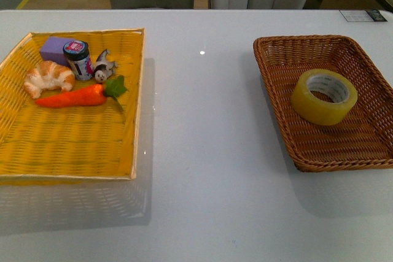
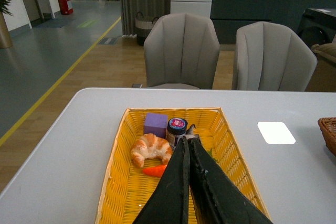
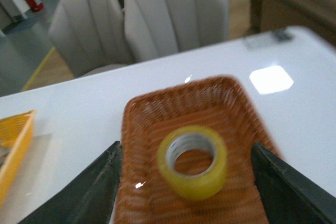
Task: Move tape to another basket
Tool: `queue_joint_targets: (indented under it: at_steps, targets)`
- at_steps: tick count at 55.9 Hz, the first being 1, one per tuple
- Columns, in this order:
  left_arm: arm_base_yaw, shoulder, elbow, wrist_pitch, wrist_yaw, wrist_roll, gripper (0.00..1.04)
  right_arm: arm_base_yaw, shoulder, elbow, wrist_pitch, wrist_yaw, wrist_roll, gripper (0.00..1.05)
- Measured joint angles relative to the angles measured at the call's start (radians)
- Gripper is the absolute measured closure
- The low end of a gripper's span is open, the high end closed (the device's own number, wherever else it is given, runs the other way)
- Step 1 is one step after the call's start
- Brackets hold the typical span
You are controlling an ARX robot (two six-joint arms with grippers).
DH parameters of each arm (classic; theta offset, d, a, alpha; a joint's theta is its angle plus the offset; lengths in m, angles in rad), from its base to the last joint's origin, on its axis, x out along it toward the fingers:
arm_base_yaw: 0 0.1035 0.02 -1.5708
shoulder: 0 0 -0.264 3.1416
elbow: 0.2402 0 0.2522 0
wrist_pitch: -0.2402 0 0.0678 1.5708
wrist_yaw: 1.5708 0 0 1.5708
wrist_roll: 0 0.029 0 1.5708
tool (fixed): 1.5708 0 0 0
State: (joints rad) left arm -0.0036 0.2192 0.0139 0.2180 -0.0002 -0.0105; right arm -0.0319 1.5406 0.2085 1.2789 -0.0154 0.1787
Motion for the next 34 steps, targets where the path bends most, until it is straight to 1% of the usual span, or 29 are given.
queue_joint_targets:
  at_steps: [2,3,9,10,13,15,16,19,20,34]
  targets:
    - [0.000,-0.010,0.000,-0.011,0.001,0.000,1.03,0.014,-0.039,-0.017,0.004,0.005,-0.059,0.45]
    - [0.000,-0.012,0.000,-0.013,0.001,0.000,1.03,0.017,-0.050,-0.021,0.003,0.005,-0.069,0.47]
    - [0.000,-0.043,0.000,-0.040,0.000,0.000,1.03,0.026,-0.163,-0.076,-0.047,0.013,-0.135,0.68]
    - [0.000,-0.060,0.000,-0.058,0.000,0.000,1.03,0.026,-0.179,-0.084,-0.059,0.015,-0.142,0.71]
    - [0.000,-0.141,0.000,-0.175,0.000,0.000,1.03,0.027,-0.231,-0.105,-0.095,0.014,-0.151,0.82]
    - [0.000,-0.180,0.000,-0.208,0.000,0.000,1.03,0.028,-0.275,-0.117,-0.128,0.014,-0.155,0.90]
    - [0.000,-0.187,0.000,-0.210,0.000,0.000,1.03,0.028,-0.282,-0.117,-0.135,0.013,-0.156,0.90]
    - [0.000,-0.201,0.000,-0.212,0.000,0.000,1.03,0.028,-0.376,-0.121,-0.239,0.014,-0.161,1.01]
    - [0.000,-0.202,0.000,-0.214,-0.001,0.000,1.03,0.028,-0.406,-0.123,-0.263,0.014,-0.166,1.03]
    - [0.000,-0.204,0.000,-0.218,0.000,0.000,1.03,0.028,-0.642,-0.172,-0.436,0.015,-0.172,1.03]
